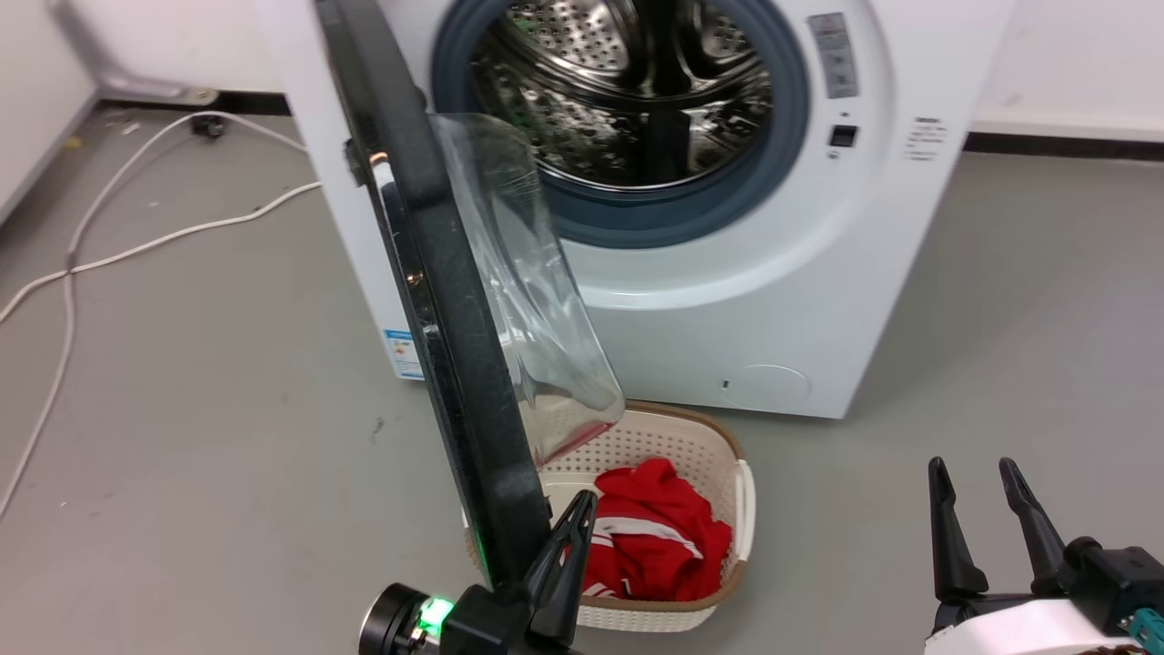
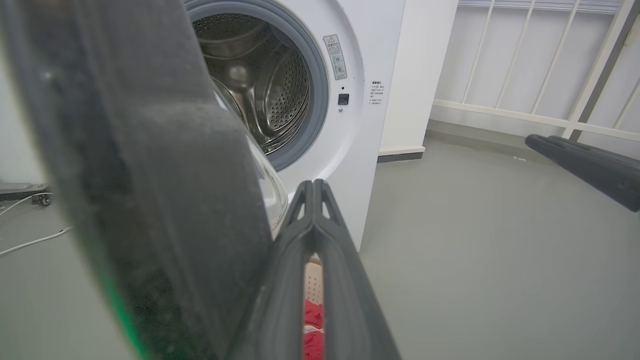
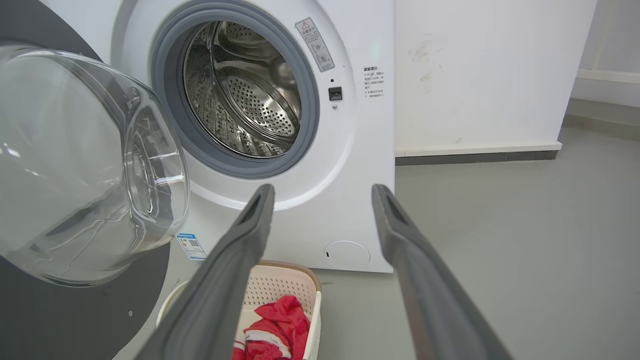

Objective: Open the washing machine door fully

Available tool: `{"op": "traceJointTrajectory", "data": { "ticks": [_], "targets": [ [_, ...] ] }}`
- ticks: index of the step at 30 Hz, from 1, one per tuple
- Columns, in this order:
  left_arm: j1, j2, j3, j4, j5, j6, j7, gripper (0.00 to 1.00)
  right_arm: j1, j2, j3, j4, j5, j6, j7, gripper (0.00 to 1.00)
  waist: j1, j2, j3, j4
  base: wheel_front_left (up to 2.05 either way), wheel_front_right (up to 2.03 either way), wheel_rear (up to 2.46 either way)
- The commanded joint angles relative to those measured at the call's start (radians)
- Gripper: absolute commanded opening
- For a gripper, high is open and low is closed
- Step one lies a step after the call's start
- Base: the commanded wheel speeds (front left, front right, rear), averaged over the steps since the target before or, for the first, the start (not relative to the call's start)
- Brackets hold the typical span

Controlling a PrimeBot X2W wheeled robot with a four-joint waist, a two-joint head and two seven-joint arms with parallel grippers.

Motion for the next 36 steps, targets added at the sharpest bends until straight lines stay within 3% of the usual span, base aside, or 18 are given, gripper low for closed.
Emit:
{"op": "traceJointTrajectory", "data": {
  "ticks": [1, 11, 16, 25, 36],
  "targets": [
    [0.015, 0.014, 0.015, -0.004, 0.000, 0.014, 0.004, 0.00, 0.008, 0.001, -0.002, 0.002, 0.005, 0.000, 0.001, 1.00, 0.0000, -0.0001, -0.002, 0.039, 0.00, 0.00, 0.00],
    [0.107, 0.061, 0.037, -0.092, -0.009, 0.057, 0.026, 0.00, 0.001, 0.001, -0.005, 0.004, 0.004, 0.000, 0.003, 1.00, 0.0000, -0.0001, 0.002, 0.198, 0.00, 0.00, 0.00],
    [0.106, 0.086, 0.079, -0.090, -0.021, 0.078, 0.030, 0.00, -0.004, 0.001, 0.001, 0.006, 0.007, 0.000, 0.004, 1.00, 0.0000, -0.0001, 0.002, 0.247, 0.00, 0.00, 0.00],
    [0.059, 0.149, 0.236, -0.037, -0.073, 0.118, 0.011, 0.00, -0.010, 0.001, 0.005, 0.000, 0.001, 0.000, 0.014, 1.00, 0.0000, -0.0001, 0.006, 0.257, 0.00, 0.00, 0.00],
    [-0.070, 0.242, 0.436, 0.123, -0.153, 0.088, 0.000, 0.00, -0.017, 0.001, 0.002, -0.025, -0.010, 0.000, 0.027, 1.00, 0.0000, -0.0001, 0.053, 0.233, 0.00, 0.00, 0.00]
  ]
}}
